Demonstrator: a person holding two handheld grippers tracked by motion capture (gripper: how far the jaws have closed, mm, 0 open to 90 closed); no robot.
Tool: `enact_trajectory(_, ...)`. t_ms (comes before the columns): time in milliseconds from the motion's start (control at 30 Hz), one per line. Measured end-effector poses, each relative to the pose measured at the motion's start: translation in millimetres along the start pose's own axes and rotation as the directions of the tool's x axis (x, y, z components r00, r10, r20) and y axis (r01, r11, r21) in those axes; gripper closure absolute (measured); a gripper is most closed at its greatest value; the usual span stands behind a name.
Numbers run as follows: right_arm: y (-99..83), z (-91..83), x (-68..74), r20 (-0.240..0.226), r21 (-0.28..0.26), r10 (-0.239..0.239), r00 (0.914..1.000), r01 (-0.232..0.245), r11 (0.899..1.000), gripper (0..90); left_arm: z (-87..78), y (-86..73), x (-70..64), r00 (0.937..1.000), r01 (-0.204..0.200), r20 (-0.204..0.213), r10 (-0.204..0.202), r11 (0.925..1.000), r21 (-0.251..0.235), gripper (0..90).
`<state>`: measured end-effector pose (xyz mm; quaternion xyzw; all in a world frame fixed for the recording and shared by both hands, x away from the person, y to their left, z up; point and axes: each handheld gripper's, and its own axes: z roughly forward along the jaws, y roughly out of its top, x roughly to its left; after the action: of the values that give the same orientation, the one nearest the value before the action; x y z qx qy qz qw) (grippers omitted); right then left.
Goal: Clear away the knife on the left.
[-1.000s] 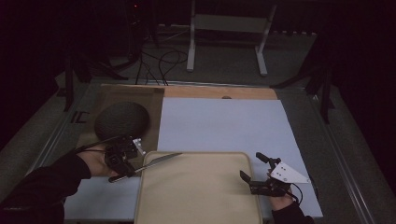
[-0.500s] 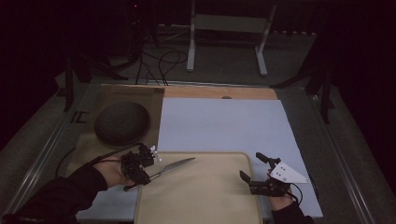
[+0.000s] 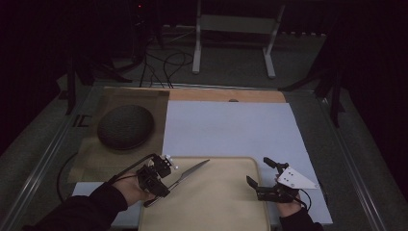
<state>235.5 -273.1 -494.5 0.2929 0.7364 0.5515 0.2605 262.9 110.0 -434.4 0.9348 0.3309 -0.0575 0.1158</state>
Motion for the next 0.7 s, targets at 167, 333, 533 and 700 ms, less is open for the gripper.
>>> enact_trajectory(167, 0.3, 0.0, 0.3, 0.001, 0.001, -0.001, 1.0000, 0.001, 1.000, 11.0, 3.6, -3.1, -4.8, 0.9970, 0.061, -0.044, -0.064, 0.9964, -0.058, 79.8)
enact_trajectory(333, 0.3, 0.6, 0.3, 0.004, 0.005, 0.000, 1.0000, 0.000, 1.000, 11.0, 7.6, -12.5, -2.1, 0.9858, 0.160, -0.034, -0.164, 0.9824, -0.096, 79.8)
enact_trajectory(533, 0.0, 2.2, 0.9, 0.003, 0.010, -0.002, 1.0000, 0.002, 1.000, 11.0, 15.6, -24.4, -6.7, 0.9802, 0.195, -0.023, -0.197, 0.9793, -0.054, 79.8)
enact_trajectory(700, 0.4, 3.3, 1.5, 0.001, 0.011, -0.005, 1.0000, 0.005, 1.000, 11.0, 24.6, -30.3, -5.8, 0.9631, 0.269, 0.015, -0.269, 0.9627, -0.027, 79.8)
